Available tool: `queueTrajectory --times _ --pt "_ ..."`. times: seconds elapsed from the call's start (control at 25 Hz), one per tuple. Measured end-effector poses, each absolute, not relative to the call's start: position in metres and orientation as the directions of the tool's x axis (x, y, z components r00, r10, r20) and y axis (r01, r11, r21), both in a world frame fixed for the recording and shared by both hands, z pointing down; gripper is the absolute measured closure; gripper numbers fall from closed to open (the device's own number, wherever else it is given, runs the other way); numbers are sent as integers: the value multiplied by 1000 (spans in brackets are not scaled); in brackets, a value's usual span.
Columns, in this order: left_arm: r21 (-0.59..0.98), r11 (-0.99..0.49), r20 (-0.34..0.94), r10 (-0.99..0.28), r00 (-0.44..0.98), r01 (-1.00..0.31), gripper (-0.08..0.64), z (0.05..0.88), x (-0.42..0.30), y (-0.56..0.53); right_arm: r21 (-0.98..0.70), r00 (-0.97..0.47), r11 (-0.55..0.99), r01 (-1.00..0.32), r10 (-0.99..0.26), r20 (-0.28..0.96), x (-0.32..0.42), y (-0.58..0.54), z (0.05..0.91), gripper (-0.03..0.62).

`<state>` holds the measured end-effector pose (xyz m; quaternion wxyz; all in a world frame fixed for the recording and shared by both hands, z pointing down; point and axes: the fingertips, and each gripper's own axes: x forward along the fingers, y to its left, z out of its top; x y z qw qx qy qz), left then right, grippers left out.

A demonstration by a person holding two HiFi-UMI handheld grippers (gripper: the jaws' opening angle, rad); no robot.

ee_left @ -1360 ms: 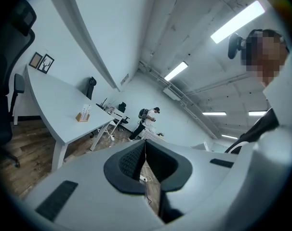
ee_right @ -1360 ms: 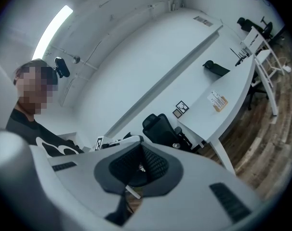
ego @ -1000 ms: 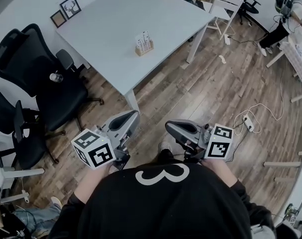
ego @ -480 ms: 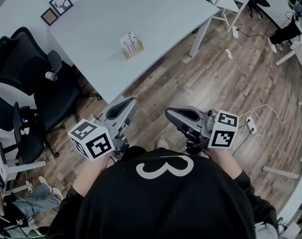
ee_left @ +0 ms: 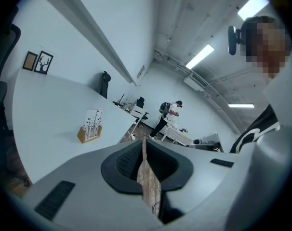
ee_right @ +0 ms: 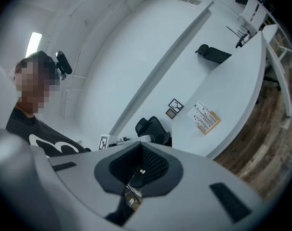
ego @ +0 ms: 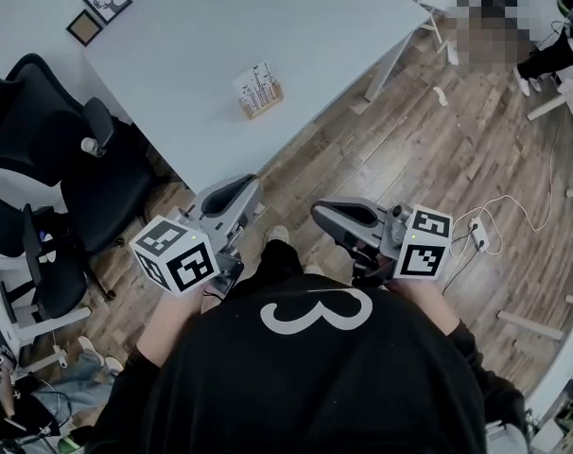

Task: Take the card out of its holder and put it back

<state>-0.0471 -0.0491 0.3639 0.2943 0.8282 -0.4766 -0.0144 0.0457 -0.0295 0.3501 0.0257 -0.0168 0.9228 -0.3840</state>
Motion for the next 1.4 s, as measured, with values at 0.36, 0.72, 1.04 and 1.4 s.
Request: queueTrajectory --times 0.36,0.72,1.04,1.4 --pt "512 -446 235 -749 619 -734 449 373 -94 -117 -716 -994 694 -71 -109 -7 -8 -88 352 581" --pt "463 -463 301 -720 625 -756 434 406 -137 -187 -730 -981 664 -162 -190 45 -25 -132 359 581" --pt "411 -483 399 -667 629 -773 434 444 -153 -221 -741 -973 644 -189 -223 55 -41 -155 367 581" --pt "353 -566 420 -616 667 -745 434 462 -139 -242 -758 -966 615 -217 -246 77 -46 -168 376 581"
